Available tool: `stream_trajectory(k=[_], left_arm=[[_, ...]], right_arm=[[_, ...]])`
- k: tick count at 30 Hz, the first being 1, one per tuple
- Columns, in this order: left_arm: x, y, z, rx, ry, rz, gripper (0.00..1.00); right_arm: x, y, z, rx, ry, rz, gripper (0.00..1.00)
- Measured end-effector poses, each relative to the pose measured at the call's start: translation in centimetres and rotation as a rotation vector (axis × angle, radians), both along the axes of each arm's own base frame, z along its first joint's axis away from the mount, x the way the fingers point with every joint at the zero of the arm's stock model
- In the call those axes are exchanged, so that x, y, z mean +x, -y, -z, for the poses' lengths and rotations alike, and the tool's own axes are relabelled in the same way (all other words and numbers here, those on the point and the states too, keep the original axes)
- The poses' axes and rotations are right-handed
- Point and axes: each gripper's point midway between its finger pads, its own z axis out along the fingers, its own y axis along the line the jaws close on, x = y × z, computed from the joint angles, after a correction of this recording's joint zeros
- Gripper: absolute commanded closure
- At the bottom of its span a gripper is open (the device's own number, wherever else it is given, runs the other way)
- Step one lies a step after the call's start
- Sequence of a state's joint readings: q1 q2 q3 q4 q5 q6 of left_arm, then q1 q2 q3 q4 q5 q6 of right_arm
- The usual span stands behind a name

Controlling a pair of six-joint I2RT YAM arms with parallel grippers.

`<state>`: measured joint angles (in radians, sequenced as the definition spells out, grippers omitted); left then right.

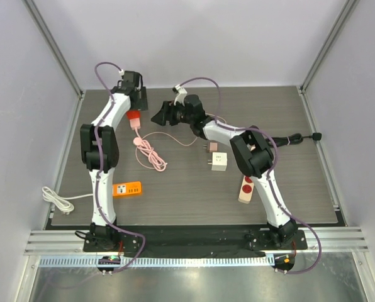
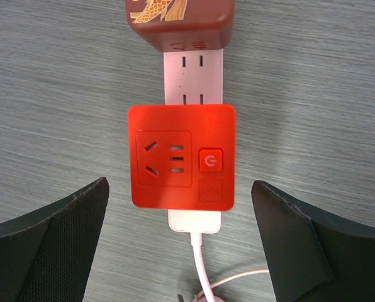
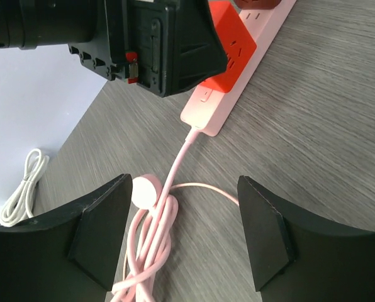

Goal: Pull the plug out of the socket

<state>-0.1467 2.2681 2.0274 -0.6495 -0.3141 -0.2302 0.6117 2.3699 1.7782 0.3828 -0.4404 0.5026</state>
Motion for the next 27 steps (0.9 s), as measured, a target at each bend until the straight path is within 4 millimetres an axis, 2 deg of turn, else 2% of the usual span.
stream_trajectory(k=[3,6,7,10,13,15,20,27], left_arm=[[0.1,-0.3,0.6,-0.002,-0.012,0.002,0.1],[0.0,-0.5,1.2,-0.01,-0.028,0.002,0.18],[-0.1,-0.6,1.4,-0.013,-0.032,0.001,0.27],[-0.1,-0.5,1.5,-0.038,-0.033,-0.001,0.45],[-0.1,-0.3,1.6,-0.063,-0.032,-0.005,0.6],[-0.2,-0.3,1.6,-0.081,-0.025,-0.015,0.65],[-1.1,-0.3,1.6,-0.143,-0.009,-0.048,0.91],[-5.0,-0.2,1.6,-0.164,-0.048,-0.092,0.97]], right_arm=[[0.3,-0.2,0.6,0.009,-0.02,0.004,0.28],[0.5,-0.4,1.3,-0.004,-0.039,0.005,0.28],[0.6,-0.4,1.5,-0.014,-0.045,0.008,0.29],[1.0,-0.2,1.9,-0.043,-0.058,0.015,0.3],[1.2,-0.1,1.9,-0.06,-0.065,0.013,0.31],[1.1,-0.1,1.9,-0.063,-0.072,0.006,0.31],[0.7,-0.6,2.5,-0.041,-0.103,-0.024,0.37],[-0.6,-1.7,4.5,-0.038,-0.163,-0.067,0.38]])
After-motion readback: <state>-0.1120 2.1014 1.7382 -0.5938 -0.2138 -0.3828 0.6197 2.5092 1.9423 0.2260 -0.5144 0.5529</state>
